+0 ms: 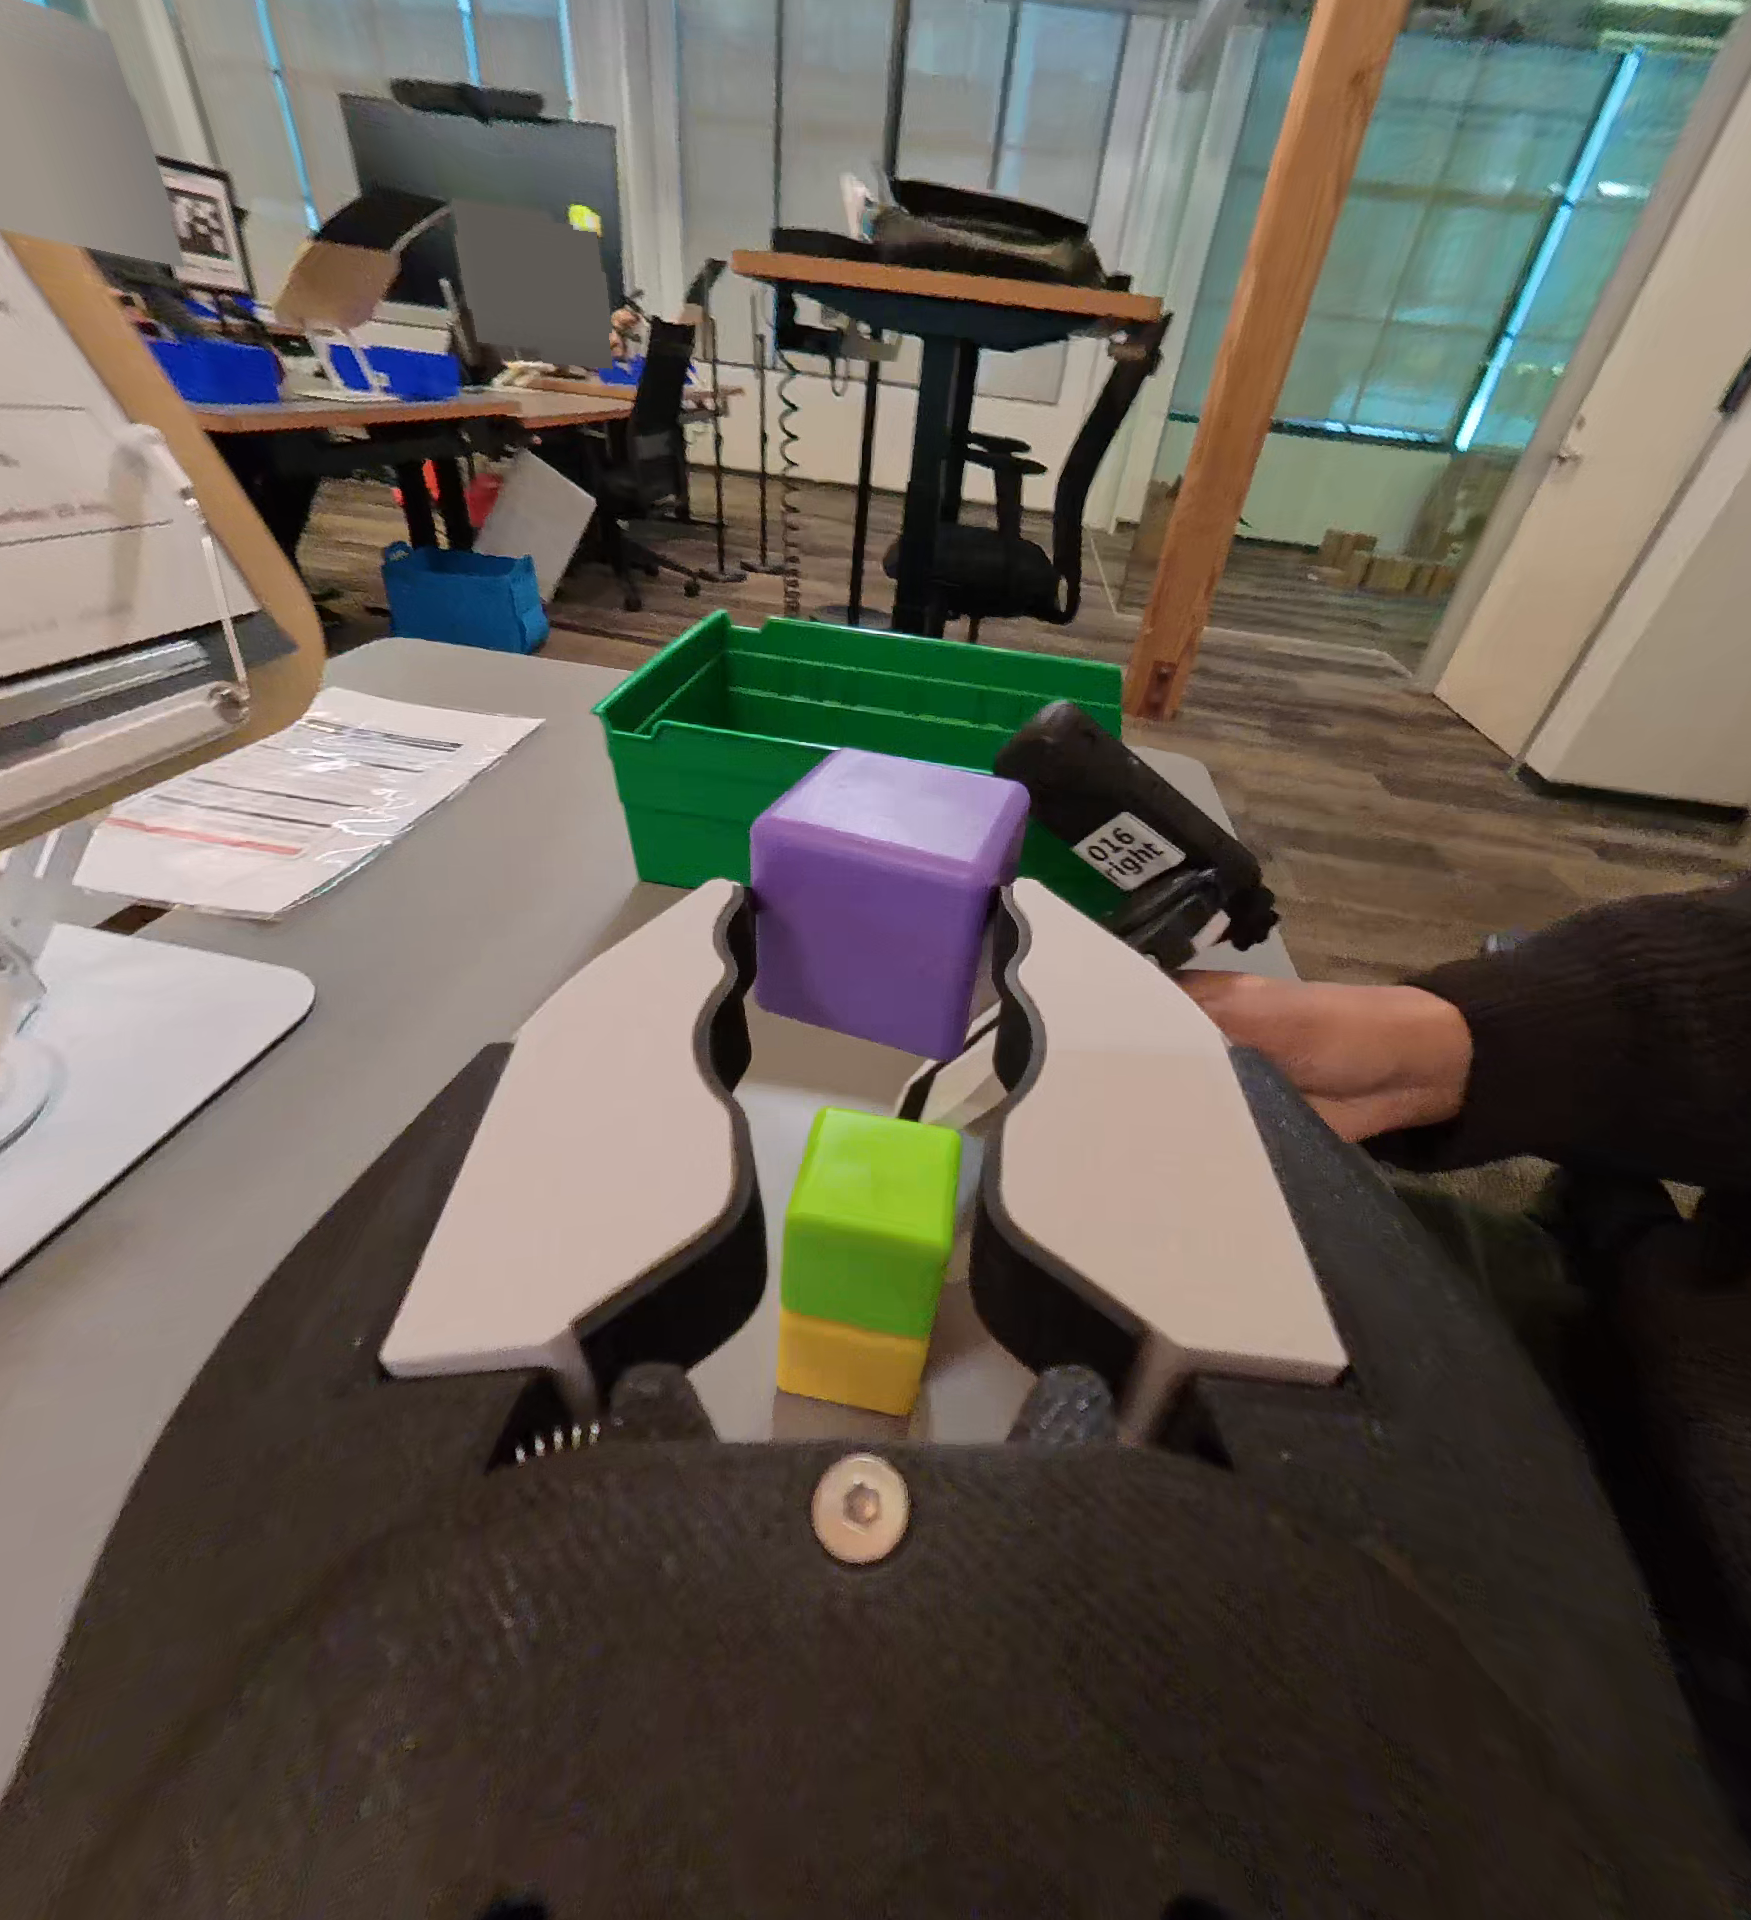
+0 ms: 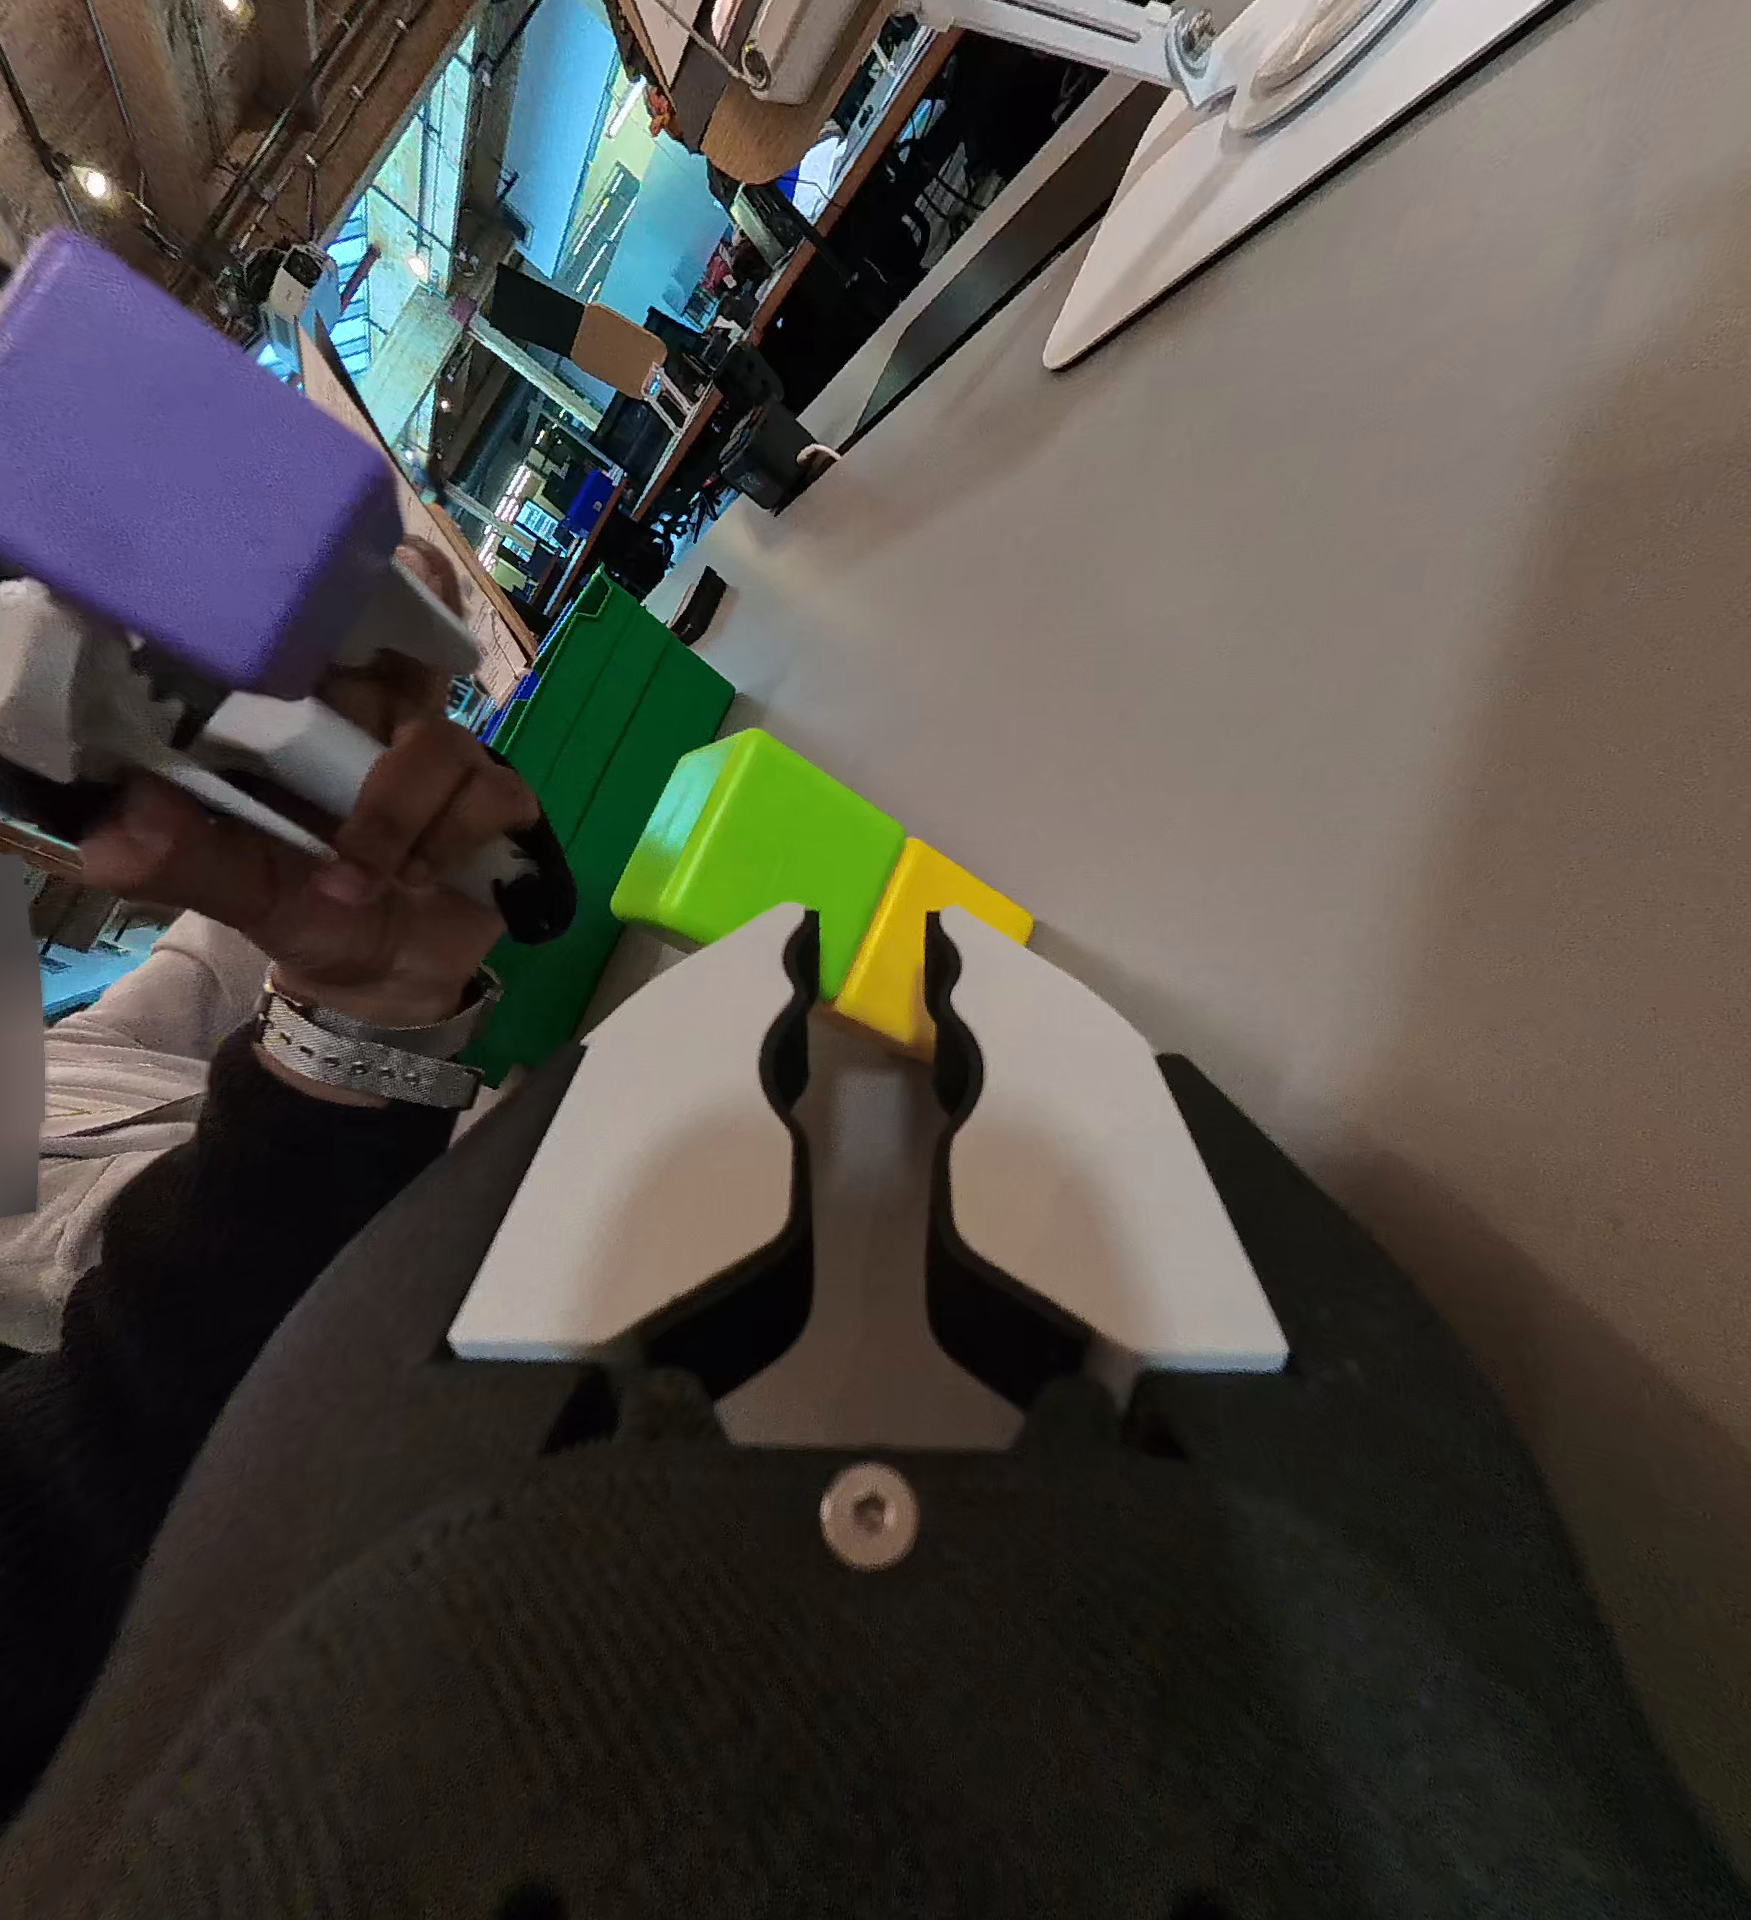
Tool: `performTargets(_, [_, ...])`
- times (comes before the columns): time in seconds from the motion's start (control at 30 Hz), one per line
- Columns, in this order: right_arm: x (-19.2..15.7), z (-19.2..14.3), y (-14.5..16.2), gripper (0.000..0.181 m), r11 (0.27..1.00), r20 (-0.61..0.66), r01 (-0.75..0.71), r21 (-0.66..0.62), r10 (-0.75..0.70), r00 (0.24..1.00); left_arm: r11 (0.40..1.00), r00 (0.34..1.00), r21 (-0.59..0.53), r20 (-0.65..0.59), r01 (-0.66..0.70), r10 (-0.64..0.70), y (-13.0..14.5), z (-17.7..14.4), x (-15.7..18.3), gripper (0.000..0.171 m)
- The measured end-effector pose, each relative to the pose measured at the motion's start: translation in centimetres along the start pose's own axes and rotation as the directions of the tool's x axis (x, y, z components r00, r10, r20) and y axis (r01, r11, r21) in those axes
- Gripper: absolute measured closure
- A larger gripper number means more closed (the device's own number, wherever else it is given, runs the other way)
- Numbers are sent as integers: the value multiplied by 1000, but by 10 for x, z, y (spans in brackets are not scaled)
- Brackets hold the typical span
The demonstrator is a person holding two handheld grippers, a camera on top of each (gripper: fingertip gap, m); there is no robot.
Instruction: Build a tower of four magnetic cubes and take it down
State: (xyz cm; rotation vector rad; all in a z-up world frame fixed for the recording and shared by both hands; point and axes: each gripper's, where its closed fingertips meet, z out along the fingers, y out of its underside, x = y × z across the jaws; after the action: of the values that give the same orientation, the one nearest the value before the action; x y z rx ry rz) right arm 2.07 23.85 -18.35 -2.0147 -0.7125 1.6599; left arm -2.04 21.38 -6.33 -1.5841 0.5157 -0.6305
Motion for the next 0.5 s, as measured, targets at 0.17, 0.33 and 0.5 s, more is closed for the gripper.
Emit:
performTargets(0.17, [0, 0, 1, 162, 1000, 4, -7, -7, 8, 1000, 985, 995, 139, 19, 98, -101, -5, -2, -11, 126])
performTargets(0.33, [1, -1, 0, 162, 1000, 6, -26, 3, 26, 1000, 998, 997, 51, 64, 42, -45, 15, 12, -6, 126])
performTargets(0.5, [4, -4, -3, 162, 999, 1, -36, 16, 36, 999, 996, 994, 66, 88, 55, -61, 20, 13, 1, 127])
